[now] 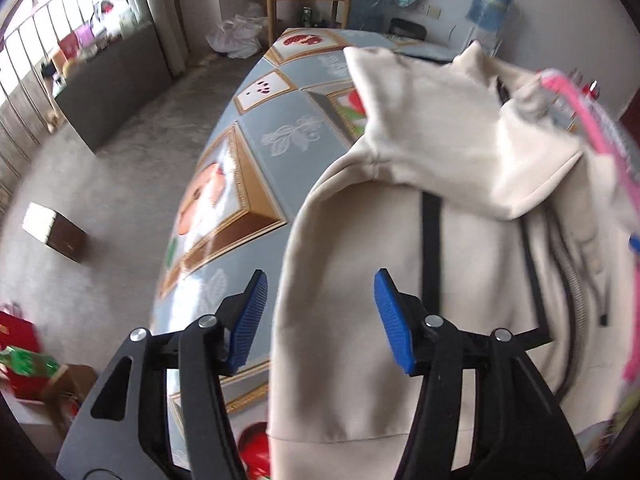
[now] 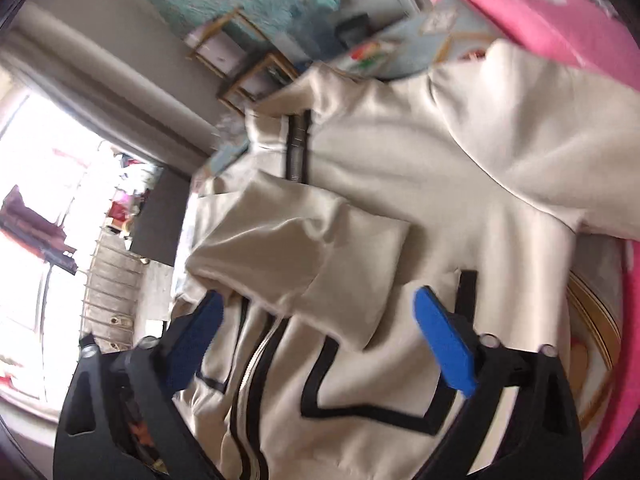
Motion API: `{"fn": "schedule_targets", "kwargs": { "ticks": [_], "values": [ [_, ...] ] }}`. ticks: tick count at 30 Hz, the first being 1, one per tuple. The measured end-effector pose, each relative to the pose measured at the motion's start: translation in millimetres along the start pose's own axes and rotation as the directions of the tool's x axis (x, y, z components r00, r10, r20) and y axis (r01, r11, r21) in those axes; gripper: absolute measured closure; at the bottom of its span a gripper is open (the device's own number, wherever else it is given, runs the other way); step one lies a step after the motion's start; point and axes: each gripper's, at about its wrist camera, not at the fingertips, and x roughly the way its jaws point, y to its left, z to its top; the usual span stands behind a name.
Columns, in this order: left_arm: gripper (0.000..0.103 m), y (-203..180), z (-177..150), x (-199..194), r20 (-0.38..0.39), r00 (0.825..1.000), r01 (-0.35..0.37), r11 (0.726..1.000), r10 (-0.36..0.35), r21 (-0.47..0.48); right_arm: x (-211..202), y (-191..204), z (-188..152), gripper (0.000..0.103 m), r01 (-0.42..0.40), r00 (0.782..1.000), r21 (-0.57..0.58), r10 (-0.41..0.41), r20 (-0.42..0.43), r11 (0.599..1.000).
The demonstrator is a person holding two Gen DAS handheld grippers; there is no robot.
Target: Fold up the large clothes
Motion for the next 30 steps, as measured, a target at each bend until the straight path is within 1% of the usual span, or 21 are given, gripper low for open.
{"fn": "schedule_targets", "kwargs": {
  "ticks": [2, 3, 4, 5, 6, 8, 10, 11, 12, 14, 16, 17, 19, 21, 22, 24, 26, 27, 28, 29, 30],
  "values": [
    [0.049, -2, -6, 8, 0.001, 0.999, -0.052, 0.998, 0.052, 0.036, 21, -9, 11, 0.026, 0.023, 0.998, 0.045, -0.020, -0.053, 0.999],
    [0.049, -5, -7, 10, 0.000, 0.998, -0.068, 0.997, 0.068, 0.044, 34, -14, 16, 0.034, 0.079, 0.993, 0.065, -0.074, -0.089, 0.995],
    [0.048, -5, -10, 11, -0.001, 0.996, -0.086, 0.995, 0.086, 0.051, 44, -16, 18, 0.041, 0.111, 0.987, 0.066, -0.103, -0.122, 0.992],
    [0.048, -4, -11, 10, 0.018, 0.995, -0.095, 0.994, 0.094, 0.053, 54, -20, 17, 0.045, 0.125, 0.982, 0.076, -0.112, -0.151, 0.989],
    [0.048, -7, -11, 13, 0.023, 0.995, -0.100, 0.993, 0.098, 0.058, 57, -20, 17, 0.048, 0.132, 0.980, 0.075, -0.119, -0.157, 0.988],
    [0.048, -6, -11, 13, 0.032, 0.994, -0.104, 0.992, 0.102, 0.067, 60, -12, 18, 0.059, 0.164, 0.976, 0.036, -0.157, -0.153, 0.986],
    [0.048, -8, -10, 15, 0.035, 0.994, -0.104, 0.992, 0.101, 0.070, 67, -9, 18, 0.082, 0.170, 0.973, 0.033, -0.162, -0.167, 0.985],
    [0.048, -8, -11, 16, 0.037, 0.994, -0.103, 0.992, 0.101, 0.072, 68, -5, 18, 0.087, 0.192, 0.969, 0.014, -0.187, -0.159, 0.981],
    [0.048, -8, -10, 18, 0.038, 0.994, -0.102, 0.992, 0.099, 0.071, 68, 0, 20, 0.097, 0.193, 0.971, -0.004, -0.191, -0.147, 0.981],
    [0.048, -6, -11, 17, 0.040, 0.995, -0.099, 0.993, 0.097, 0.068, 60, 7, 32, 0.098, 0.160, 0.980, -0.020, -0.161, -0.117, 0.987],
    [0.048, -6, -12, 18, 0.041, 0.994, -0.107, 0.992, 0.104, 0.070, 33, 29, 49, 0.099, 0.132, 0.991, -0.066, -0.134, -0.023, 0.989],
    [0.048, -6, -13, 18, 0.041, 0.993, -0.110, 0.992, 0.107, 0.069, 12, 41, 58, 0.099, 0.118, 0.992, -0.090, -0.115, 0.045, 0.989],
    [0.048, -4, -15, 17, 0.041, 0.993, -0.111, 0.992, 0.109, 0.063, -16, 50, 68, 0.099, 0.098, 0.989, -0.097, -0.086, 0.120, 0.990],
    [0.049, -1, -14, 18, 0.038, 0.993, -0.113, 0.992, 0.111, 0.056, -37, 45, 74, 0.099, 0.108, 0.980, -0.076, -0.093, 0.178, 0.991],
    [0.049, 1, -14, 18, 0.037, 0.993, -0.116, 0.992, 0.114, 0.052, -37, 35, 75, 0.099, 0.114, 0.979, -0.056, -0.102, 0.177, 0.992],
    [0.049, 4, -14, 17, 0.037, 0.992, -0.119, 0.992, 0.117, 0.047, -20, 0, 68, 0.099, 0.145, 0.983, 0.021, -0.146, 0.108, 0.989],
    [0.049, 7, -14, 18, 0.036, 0.993, -0.118, 0.992, 0.116, 0.041, 2, -34, 61, 0.099, 0.187, 0.981, 0.080, -0.191, 0.035, 0.979],
    [0.049, 8, -14, 17, 0.036, 0.992, -0.119, 0.992, 0.117, 0.041, 8, -43, 59, 0.099, 0.186, 0.982, 0.101, -0.189, 0.020, 0.977],
    [0.049, 8, -14, 17, 0.034, 0.992, -0.123, 0.992, 0.122, 0.041, 11, -52, 57, 0.099, 0.145, 0.989, 0.130, -0.148, 0.015, 0.981],
    [0.049, 9, -14, 17, 0.034, 0.991, -0.128, 0.991, 0.126, 0.043, 9, -57, 58, 0.099, 0.084, 0.996, 0.151, -0.088, 0.020, 0.985],
    [0.049, 10, -14, 17, 0.034, 0.991, -0.131, 0.990, 0.130, 0.044, 6, -59, 59, 0.099, 0.052, 0.998, 0.159, -0.057, 0.026, 0.986]
  ]
}}
